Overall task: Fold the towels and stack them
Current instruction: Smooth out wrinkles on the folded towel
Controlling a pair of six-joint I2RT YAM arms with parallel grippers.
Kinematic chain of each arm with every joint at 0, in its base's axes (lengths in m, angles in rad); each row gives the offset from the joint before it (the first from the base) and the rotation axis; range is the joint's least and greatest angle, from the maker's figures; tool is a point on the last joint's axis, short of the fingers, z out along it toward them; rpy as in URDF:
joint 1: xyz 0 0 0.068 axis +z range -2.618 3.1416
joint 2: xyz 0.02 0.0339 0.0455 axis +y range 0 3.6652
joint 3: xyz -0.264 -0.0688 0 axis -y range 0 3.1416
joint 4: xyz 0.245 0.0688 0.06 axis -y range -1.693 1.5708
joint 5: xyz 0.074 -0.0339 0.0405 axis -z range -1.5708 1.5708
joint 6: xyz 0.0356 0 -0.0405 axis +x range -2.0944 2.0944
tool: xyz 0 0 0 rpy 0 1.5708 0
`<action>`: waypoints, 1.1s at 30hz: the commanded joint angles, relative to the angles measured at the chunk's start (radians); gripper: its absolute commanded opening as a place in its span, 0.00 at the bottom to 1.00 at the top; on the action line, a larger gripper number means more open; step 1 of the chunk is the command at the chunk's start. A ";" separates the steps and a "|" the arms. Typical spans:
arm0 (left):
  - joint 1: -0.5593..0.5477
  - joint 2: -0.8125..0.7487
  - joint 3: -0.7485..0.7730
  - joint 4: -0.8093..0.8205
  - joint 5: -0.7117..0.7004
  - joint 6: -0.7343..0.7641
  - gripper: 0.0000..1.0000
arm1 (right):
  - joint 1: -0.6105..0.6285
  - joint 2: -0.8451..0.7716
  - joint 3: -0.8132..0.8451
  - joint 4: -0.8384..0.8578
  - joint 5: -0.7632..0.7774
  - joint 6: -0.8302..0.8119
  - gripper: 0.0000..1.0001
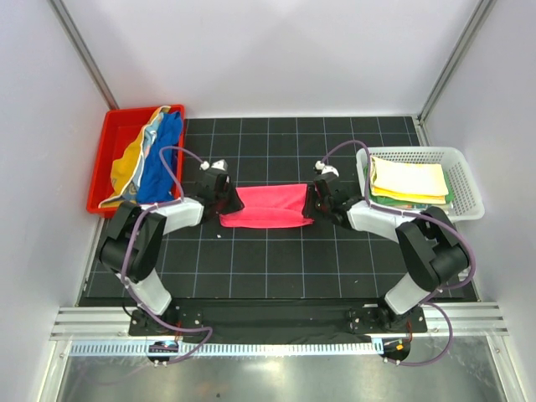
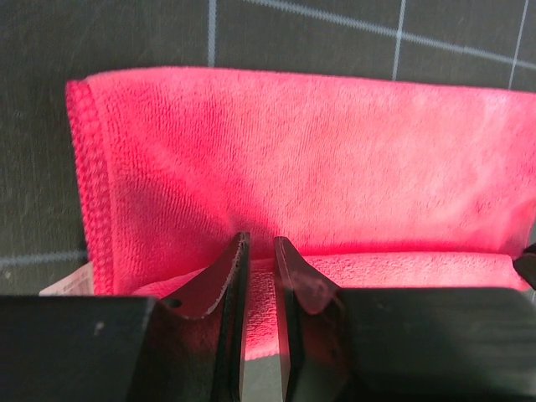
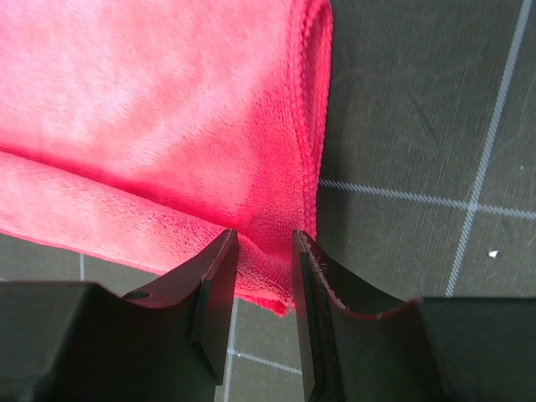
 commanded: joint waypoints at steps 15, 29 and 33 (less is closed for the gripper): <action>-0.009 -0.198 -0.105 -0.030 -0.003 0.032 0.18 | 0.013 -0.091 -0.066 0.057 -0.003 0.013 0.39; -0.019 -0.278 -0.179 -0.050 -0.011 0.021 0.15 | 0.021 -0.100 -0.066 0.036 0.003 0.010 0.39; -0.021 -0.298 -0.202 -0.058 -0.023 0.015 0.13 | 0.022 -0.103 -0.068 0.034 0.006 0.008 0.39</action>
